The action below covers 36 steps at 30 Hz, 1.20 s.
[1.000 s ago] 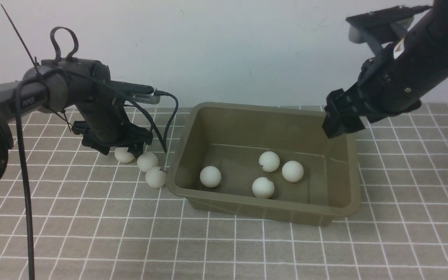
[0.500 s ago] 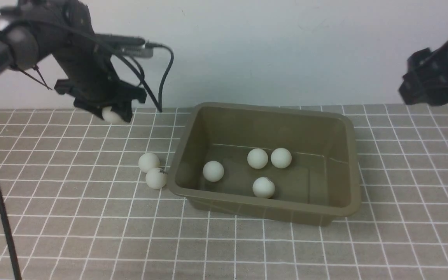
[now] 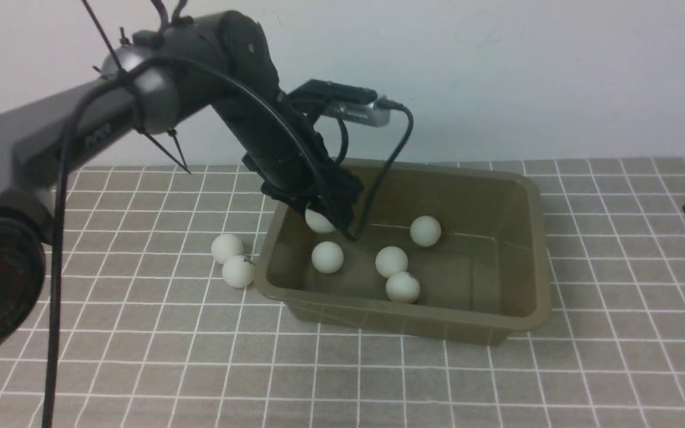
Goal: Put the table tennis balls into the box on the grey coffee tablecloth.
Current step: 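Drop the ball into the bin, then reach for and grasp a ping pong ball on the table beside the basket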
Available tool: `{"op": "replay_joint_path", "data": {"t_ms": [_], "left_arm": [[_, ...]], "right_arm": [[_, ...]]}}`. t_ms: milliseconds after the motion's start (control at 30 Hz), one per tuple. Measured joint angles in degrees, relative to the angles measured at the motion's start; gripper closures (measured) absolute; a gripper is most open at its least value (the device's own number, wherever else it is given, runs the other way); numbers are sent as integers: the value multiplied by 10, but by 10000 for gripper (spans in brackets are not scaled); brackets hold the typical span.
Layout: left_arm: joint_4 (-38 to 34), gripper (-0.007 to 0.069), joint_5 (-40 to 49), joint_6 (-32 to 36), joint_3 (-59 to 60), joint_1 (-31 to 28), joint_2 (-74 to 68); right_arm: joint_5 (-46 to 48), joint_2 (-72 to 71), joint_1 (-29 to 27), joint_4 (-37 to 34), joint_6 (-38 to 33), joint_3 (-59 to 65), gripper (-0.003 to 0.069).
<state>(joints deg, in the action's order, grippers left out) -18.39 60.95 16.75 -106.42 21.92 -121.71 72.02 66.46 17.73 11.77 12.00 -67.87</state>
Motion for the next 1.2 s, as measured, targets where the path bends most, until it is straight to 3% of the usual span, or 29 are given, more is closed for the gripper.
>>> {"op": "replay_joint_path", "data": {"t_ms": [33, 67, 100, 200, 267, 333, 367, 433, 467, 500, 567, 667, 833, 867, 933, 1000, 1100, 1167, 1200], "left_arm": [[9, 92, 0, -3, 0, 0, 0], [9, 92, 0, -3, 0, 0, 0], [38, 31, 1, -22, 0, -5, 7], [87, 34, 9, -67, 0, -22, 17], [121, 145, 30, -114, 0, -60, 23], [128, 200, 35, -125, 0, -75, 23], [132, 336, 37, -140, 0, -105, 21], [122, 475, 41, -142, 0, -133, 15], [122, 487, 41, -142, 0, -133, 15], [103, 557, 43, -131, 0, -144, 6], [79, 585, 43, -108, 0, -146, -7], [55, 533, 39, -90, 0, -144, -27], [51, 276, 14, -86, 0, -138, -53], [51, 265, 12, -86, 0, -137, -54], [60, 150, 2, -86, 0, -134, -62], [71, 81, 0, -86, 0, -134, -73], [81, 67, -1, -87, 0, -134, -88], [83, 127, 1, -87, 0, -134, -94], [83, 209, 1, -87, 0, -134, -96]], "right_arm": [[0, -5, 0, 0, 2, 4, 322], [0, -7, 0, 0, 2, 4, 322], [-1, -18, 0, 1, 2, 9, 349], [-1, -42, 0, 1, 3, 13, 393], [0, -75, 0, 5, 5, 19, 452], [0, -88, 0, 7, 6, 20, 475], [0, -109, 0, 10, 6, 21, 510], [-5, -130, 0, 15, 13, 21, 547], [-5, -130, 0, 15, 13, 21, 547], [-11, -143, 0, 18, 19, 21, 572], [-16, -151, 0, 22, 28, 21, 590], [-18, -153, 0, 25, 34, 21, 601], [-18, -152, 0, 26, 36, 24, 604], [-18, -152, 0, 26, 36, 24, 604], [-18, -152, 0, 26, 36, 24, 604], [-18, -152, 0, 26, 36, 24, 604], [-18, -152, 0, 26, 36, 24, 604], [-18, -152, 0, 26, 36, 24, 604], [-18, -152, 0, 26, 36, 24, 604]]}}
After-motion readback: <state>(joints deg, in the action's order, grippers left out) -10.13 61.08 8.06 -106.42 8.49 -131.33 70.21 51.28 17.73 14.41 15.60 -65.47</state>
